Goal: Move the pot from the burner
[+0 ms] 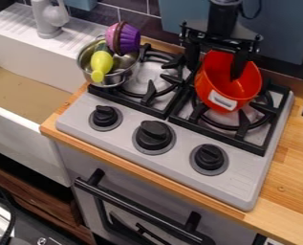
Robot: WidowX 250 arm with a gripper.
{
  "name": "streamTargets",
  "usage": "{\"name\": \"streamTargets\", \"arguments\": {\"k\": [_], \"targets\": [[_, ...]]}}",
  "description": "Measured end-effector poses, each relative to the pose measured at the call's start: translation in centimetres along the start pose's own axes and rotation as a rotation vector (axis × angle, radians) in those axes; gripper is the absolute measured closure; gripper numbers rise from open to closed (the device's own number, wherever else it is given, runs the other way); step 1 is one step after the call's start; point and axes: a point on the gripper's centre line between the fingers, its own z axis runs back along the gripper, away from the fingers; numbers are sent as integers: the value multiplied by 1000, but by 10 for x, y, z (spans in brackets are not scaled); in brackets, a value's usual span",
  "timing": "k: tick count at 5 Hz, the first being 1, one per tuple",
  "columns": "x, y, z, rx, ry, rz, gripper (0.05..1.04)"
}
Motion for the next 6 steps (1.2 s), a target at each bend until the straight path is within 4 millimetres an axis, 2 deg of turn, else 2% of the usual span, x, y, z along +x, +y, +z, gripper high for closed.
{"name": "streamTargets", "arguments": {"k": [2, 3, 4, 6], "targets": [[1, 6, -4, 10, -14, -6, 703], [-7, 13, -14, -11, 19, -28, 918], [-9, 19, -15, -33, 42, -55, 1020], [-13, 23, -10, -93, 103, -99, 1028]]}}
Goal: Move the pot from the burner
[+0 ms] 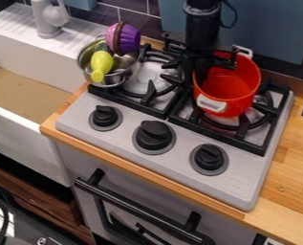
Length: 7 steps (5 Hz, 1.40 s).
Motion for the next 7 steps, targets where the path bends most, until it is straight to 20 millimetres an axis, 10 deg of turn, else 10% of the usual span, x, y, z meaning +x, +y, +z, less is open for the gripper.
{"name": "streamTargets", "arguments": {"k": [7], "targets": [[-53, 16, 3, -18, 86, -97, 1028]]}}
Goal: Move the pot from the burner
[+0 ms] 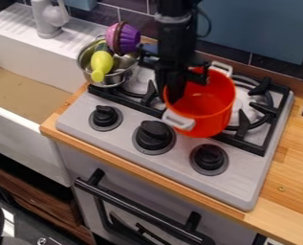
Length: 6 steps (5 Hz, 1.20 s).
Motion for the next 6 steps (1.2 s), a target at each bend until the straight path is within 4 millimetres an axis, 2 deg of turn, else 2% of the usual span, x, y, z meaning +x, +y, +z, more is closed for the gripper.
{"name": "streamTargets", "arguments": {"k": [3, 4, 5, 6], "targets": [[3, 10, -3, 59, -31, -25, 1028], [6, 10, 2, 64, -28, -230, 1028], [10, 10, 9, 32, -41, -264, 1028], [7, 10, 5, 15, -10, -369, 1028]]}}
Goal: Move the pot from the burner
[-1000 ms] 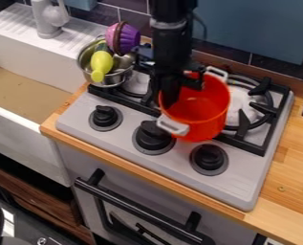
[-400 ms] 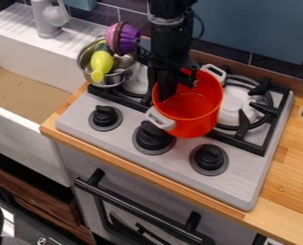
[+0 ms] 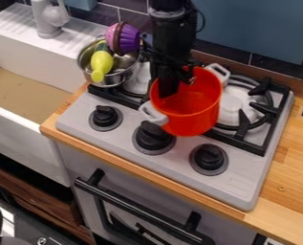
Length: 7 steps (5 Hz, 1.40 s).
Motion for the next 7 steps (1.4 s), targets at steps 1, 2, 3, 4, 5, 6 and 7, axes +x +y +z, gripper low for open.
{"name": "streamTargets", "arguments": {"k": [1, 2, 3, 4, 5, 6, 7], "targets": [[1, 0, -10, 52, -19, -20, 1028], [6, 2, -14, 113, -42, -26, 1028], [8, 2, -17, 130, -50, -5, 1004], [9, -1, -20, 97, -31, 27, 851], [7, -3, -19, 89, -18, 68, 607], [10, -4, -16, 79, -22, 84, 305], [14, -5, -8, 67, -21, 109, 87]]}}
